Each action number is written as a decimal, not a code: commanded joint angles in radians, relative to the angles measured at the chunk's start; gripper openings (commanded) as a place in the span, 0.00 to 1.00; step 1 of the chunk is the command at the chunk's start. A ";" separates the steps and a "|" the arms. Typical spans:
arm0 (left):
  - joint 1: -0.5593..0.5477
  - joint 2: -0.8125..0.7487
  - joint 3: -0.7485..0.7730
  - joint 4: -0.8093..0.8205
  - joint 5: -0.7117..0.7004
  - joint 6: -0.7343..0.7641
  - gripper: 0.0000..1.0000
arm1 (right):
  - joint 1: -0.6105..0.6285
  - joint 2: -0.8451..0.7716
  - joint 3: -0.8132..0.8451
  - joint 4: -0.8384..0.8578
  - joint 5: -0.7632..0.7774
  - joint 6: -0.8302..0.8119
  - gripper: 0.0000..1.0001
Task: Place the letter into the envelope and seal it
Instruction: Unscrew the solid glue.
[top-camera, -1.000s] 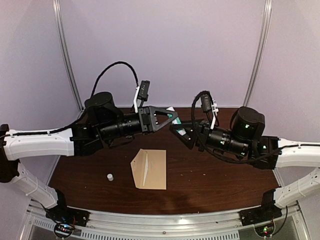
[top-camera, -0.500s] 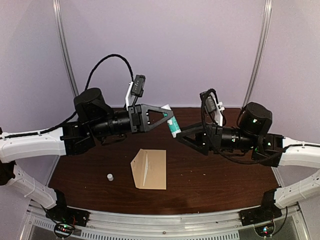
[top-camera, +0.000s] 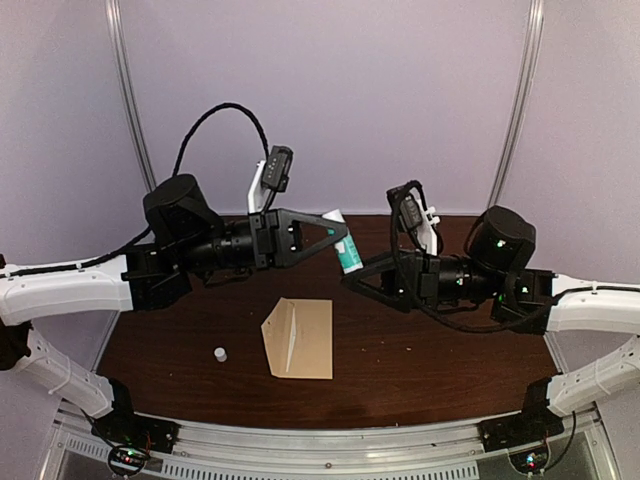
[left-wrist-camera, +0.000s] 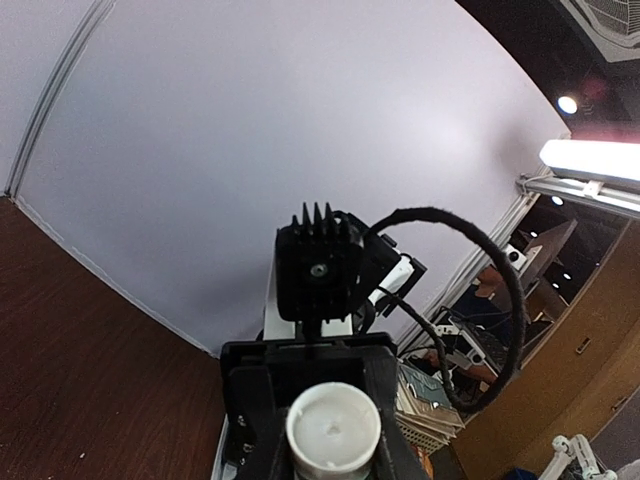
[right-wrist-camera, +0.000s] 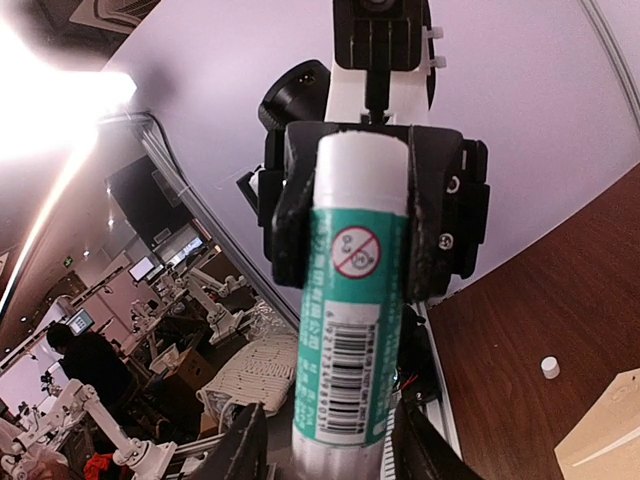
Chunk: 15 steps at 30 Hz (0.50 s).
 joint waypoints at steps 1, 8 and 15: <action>-0.001 0.002 0.011 0.077 0.019 0.000 0.00 | -0.004 0.010 0.010 0.055 -0.042 0.020 0.43; -0.001 0.008 0.009 0.081 0.026 -0.005 0.00 | -0.004 -0.002 -0.003 0.058 -0.038 0.023 0.27; -0.001 0.021 0.017 0.072 0.029 -0.005 0.28 | -0.004 0.000 -0.001 0.039 0.009 0.011 0.13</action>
